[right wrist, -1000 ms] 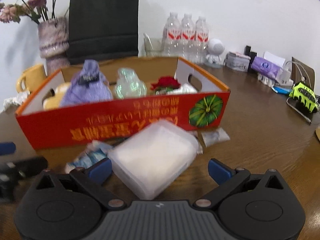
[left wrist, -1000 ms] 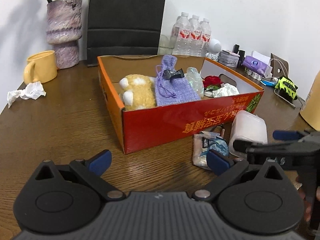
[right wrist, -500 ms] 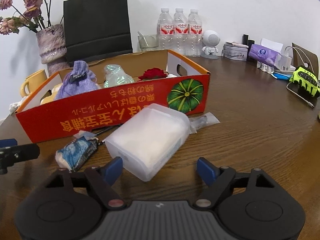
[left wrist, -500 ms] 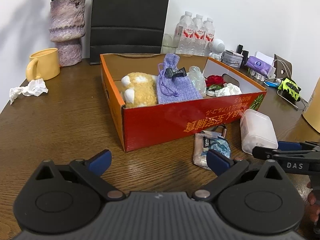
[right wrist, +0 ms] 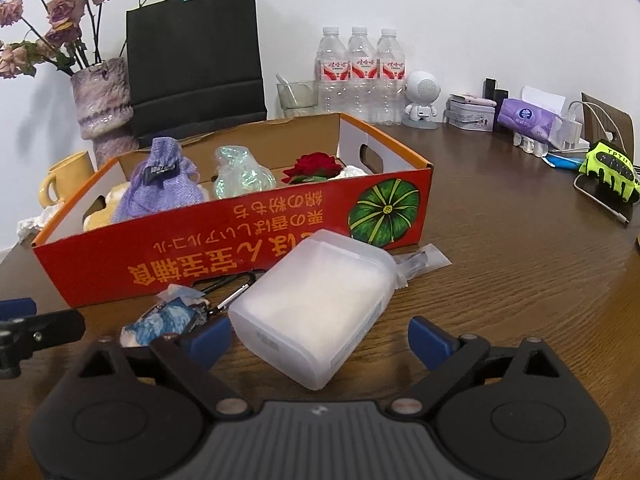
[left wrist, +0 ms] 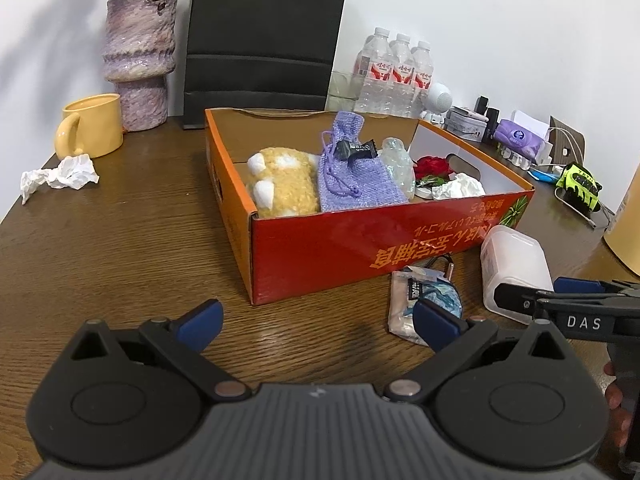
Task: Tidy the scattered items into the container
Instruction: 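Grasp the blue packet with the left gripper while the right grasps the white plastic container, then carry the blue packet and white container into the box and release both, then move both grippers back toward the remaining items on the table, then grasp the black carabiner with the left gripper while the right grasps a clear packet, then carry the carabiner and clear packet into the box and release both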
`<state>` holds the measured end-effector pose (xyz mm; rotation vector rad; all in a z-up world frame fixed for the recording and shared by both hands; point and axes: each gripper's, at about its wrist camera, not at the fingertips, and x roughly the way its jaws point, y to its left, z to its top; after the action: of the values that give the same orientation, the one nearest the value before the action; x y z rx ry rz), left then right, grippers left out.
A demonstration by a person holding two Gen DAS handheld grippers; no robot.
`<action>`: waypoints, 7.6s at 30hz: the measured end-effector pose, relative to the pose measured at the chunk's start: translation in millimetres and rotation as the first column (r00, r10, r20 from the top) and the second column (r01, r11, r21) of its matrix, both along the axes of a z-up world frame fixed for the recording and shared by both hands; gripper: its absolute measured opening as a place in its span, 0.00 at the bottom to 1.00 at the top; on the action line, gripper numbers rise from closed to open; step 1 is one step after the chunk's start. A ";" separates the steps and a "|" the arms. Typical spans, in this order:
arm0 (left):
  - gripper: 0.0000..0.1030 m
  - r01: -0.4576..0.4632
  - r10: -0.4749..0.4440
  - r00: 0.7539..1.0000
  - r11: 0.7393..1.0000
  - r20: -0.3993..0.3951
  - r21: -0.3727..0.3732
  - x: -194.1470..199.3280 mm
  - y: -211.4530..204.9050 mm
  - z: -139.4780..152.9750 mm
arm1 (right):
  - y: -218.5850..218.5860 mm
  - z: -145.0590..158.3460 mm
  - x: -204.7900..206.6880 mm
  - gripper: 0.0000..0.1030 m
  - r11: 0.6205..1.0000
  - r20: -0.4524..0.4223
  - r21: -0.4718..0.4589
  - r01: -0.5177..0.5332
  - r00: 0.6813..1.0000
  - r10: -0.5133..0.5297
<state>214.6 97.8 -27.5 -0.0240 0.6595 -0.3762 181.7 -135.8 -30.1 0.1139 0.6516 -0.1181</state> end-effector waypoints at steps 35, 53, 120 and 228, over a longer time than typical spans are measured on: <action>0.99 0.016 -0.015 1.000 0.999 -0.012 0.040 -11.4 -73.6 -6.9 | -68.0 0.7 -15.7 0.67 0.987 0.093 0.081 -0.141 0.987 0.134; 0.21 -0.185 0.185 0.983 0.981 0.009 0.060 -24.7 -101.7 -3.4 | -110.1 5.4 -7.5 0.66 0.935 0.145 0.109 -0.338 0.936 0.322; 1.00 -0.352 0.351 0.934 0.936 0.062 0.011 79.4 -97.3 57.3 | -72.2 71.4 129.6 1.00 0.897 0.141 0.072 -0.437 0.894 0.424; 0.27 -0.120 0.102 0.950 0.992 0.294 0.041 -27.3 -133.8 79.5 | -120.8 77.6 33.1 0.07 0.905 0.251 0.006 -0.425 0.877 0.410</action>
<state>187.3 -36.0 52.0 0.0498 0.3742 -0.2448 214.8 -256.6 47.5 0.0425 0.4202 0.3318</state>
